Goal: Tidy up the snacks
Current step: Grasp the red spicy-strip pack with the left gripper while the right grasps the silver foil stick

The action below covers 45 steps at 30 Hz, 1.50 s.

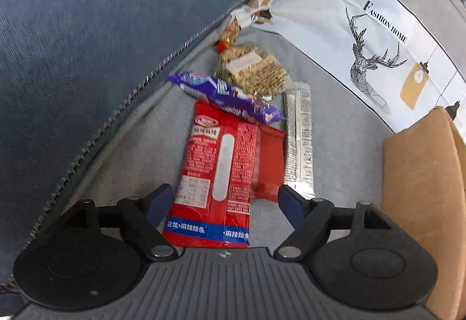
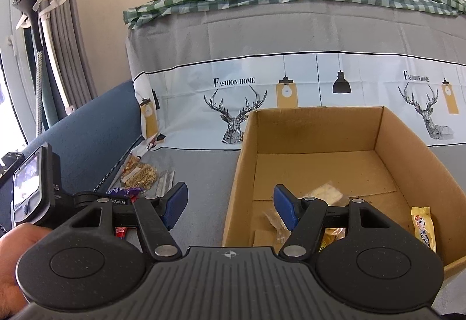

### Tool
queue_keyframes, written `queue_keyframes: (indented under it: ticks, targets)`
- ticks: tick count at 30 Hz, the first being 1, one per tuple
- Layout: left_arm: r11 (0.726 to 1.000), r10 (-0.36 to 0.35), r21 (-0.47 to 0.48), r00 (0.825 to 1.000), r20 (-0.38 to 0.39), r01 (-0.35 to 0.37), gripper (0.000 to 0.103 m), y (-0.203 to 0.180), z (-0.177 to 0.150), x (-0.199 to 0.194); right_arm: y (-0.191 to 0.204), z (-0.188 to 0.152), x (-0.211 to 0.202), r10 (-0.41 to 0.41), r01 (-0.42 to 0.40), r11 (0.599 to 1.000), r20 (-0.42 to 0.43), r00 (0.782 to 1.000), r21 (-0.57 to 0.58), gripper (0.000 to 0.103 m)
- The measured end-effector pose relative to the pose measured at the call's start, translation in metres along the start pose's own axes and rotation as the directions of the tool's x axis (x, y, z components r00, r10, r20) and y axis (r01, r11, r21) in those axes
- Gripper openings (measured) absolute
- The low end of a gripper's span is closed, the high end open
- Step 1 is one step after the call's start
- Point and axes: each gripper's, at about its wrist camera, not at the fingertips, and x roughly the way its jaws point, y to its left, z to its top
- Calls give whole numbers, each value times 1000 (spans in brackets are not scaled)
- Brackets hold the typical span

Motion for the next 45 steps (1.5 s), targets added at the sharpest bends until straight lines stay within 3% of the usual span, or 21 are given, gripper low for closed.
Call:
queue_keyframes:
  ticks: [4,5,6,15,16,17,19,24,30,32,34,38,45]
  targets:
    - [1000,-9,22,1000,2,8,70,3,-2,-1,7,-3,5,-7,7,1000,-9,1000,-10,67]
    - [1000,-20,22,1000,2,20,58,5,-2,-2,9,-4,6,-6,6,1000,-12,1000,-10,67]
    - [999,-35,17,999,-1,35,54,7,-2,-3,11,-6,8,-5,5,1000,-17,1000,-9,67]
    - [991,-126,-35,992,14,126,48,22,-4,-20,30,-17,7,67,-69,994,-25,997,-80,63]
    - [991,-128,-39,992,18,129,48,23,-6,-21,32,-15,6,73,-75,994,-25,997,-81,50]
    - [991,-124,-44,992,27,125,48,24,-7,-21,33,-11,7,88,-90,992,-30,996,-84,29]
    - [993,-103,-53,993,51,106,48,24,-11,-21,39,-4,14,123,-128,988,-67,990,-89,13]
    - [991,-91,-95,992,83,98,49,30,-11,-17,61,25,44,164,-177,980,-129,978,-96,13]
    - [968,-138,-201,988,76,151,49,50,-6,-9,83,52,106,154,-174,979,-182,971,-102,17]
    - [967,-151,-194,986,75,163,50,51,-5,-8,89,51,135,152,-179,979,-241,959,-97,36]
    - [963,-166,-203,983,72,178,54,52,-4,-9,95,46,160,126,-158,983,-273,954,-98,42]
    - [948,-204,-230,976,80,217,61,53,-1,-14,105,32,205,82,-117,989,-327,942,-90,42]
    - [956,-189,-219,981,43,194,62,48,4,-9,120,9,276,42,-92,991,-423,905,-98,44]
